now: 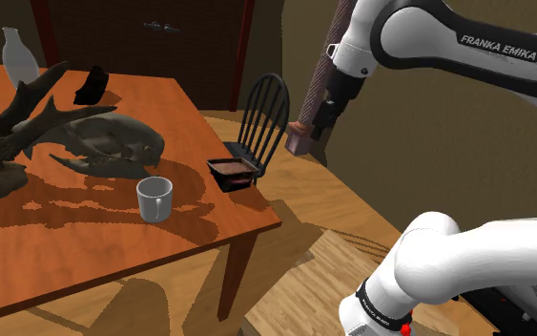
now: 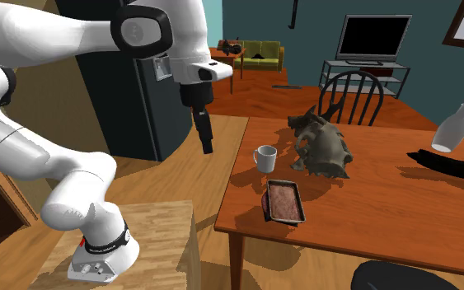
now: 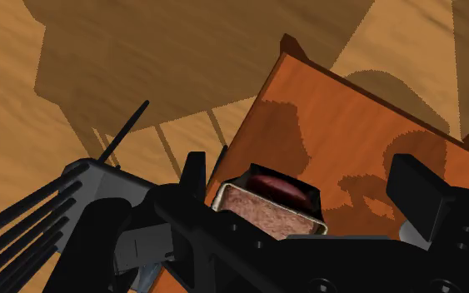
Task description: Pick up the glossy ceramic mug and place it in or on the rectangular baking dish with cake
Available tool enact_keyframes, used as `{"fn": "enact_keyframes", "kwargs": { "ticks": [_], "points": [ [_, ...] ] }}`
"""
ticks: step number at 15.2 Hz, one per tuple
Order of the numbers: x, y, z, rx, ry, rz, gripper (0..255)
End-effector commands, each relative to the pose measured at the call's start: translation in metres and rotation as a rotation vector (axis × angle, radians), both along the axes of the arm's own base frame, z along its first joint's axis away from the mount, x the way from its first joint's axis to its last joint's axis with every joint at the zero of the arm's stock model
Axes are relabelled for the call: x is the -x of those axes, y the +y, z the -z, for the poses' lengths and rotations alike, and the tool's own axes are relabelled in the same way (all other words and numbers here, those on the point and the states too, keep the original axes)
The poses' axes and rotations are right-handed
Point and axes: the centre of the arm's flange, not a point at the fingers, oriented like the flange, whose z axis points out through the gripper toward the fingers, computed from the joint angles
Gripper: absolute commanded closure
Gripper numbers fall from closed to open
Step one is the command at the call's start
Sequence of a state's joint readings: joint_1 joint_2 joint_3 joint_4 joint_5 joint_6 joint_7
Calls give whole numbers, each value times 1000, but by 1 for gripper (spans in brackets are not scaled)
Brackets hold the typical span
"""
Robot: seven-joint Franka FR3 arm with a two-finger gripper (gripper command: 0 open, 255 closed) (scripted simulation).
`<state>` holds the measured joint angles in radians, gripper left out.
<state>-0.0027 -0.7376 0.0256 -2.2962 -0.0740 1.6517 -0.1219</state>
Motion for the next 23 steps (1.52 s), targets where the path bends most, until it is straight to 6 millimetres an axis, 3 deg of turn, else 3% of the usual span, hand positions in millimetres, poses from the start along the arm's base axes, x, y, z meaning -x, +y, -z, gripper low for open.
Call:
{"fn": "enact_keyframes", "kwargs": {
  "ticks": [1, 23],
  "points": [
    [0, 0, 0, 0, 0, 0, 0],
    [-195, 159, 146, -88, 88, -21, 0]
  ]
}}
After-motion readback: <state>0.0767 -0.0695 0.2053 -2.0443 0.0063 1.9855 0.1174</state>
